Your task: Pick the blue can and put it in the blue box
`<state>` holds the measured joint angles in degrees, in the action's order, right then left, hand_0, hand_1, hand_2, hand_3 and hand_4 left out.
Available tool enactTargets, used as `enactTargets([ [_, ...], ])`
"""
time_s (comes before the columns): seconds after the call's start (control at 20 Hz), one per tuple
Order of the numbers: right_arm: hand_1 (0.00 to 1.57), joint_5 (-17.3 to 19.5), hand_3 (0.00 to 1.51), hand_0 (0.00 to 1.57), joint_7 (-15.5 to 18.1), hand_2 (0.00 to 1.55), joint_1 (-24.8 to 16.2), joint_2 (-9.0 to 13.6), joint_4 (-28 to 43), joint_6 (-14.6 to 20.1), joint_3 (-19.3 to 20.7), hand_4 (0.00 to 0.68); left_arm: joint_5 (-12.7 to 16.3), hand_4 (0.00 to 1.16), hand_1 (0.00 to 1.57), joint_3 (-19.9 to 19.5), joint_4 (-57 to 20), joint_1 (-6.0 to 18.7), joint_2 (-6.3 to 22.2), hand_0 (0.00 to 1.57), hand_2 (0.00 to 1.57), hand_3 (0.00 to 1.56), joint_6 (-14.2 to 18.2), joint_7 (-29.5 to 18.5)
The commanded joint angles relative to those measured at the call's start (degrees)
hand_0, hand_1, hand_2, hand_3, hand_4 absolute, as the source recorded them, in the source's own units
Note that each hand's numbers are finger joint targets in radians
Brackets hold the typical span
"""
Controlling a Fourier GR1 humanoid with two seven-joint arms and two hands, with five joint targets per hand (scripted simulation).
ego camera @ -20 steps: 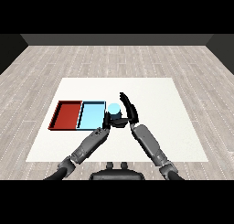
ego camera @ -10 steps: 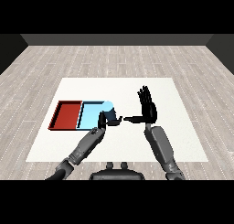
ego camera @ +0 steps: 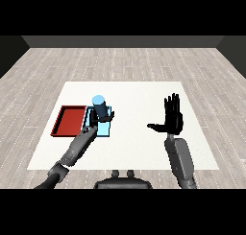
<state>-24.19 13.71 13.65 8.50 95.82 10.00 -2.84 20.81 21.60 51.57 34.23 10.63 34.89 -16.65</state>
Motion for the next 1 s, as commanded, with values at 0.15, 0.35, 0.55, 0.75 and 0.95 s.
enactTargets([
  [0.15,0.0,-1.4,0.0,0.0,-1.9,0.0,-1.1,1.5,0.5,-0.4,3.5,0.0,-1.1,1.1,1.57,-6.8,-19.0,8.2,3.3,1.57,1.57,1.51,-6.2,-1.2],
  [0.35,0.0,-0.7,0.0,0.0,2.3,0.0,-1.9,0.7,-4.8,-2.4,4.0,0.0,-1.8,1.1,1.57,-8.3,-28.9,10.9,3.6,1.57,1.57,1.49,-6.6,1.1],
  [0.55,0.0,-0.3,0.0,0.0,0.2,0.0,3.7,-0.3,-7.7,0.2,4.1,0.0,-4.0,1.0,1.57,-6.6,-37.7,13.6,0.5,1.57,1.54,1.41,-3.8,7.3],
  [0.75,0.0,0.2,0.0,0.0,1.5,0.0,3.7,-1.1,-9.4,-0.3,3.8,0.0,-5.4,0.9,1.51,-6.8,-45.0,13.6,-1.2,1.51,1.4,1.18,-2.1,7.3],
  [0.95,0.0,-2.0,0.0,0.0,3.4,0.0,1.8,1.0,-12.4,-4.4,6.7,0.0,-6.3,0.93,0.95,-6.1,-49.7,13.0,-0.8,0.95,0.87,0.81,-6.5,11.9],
])
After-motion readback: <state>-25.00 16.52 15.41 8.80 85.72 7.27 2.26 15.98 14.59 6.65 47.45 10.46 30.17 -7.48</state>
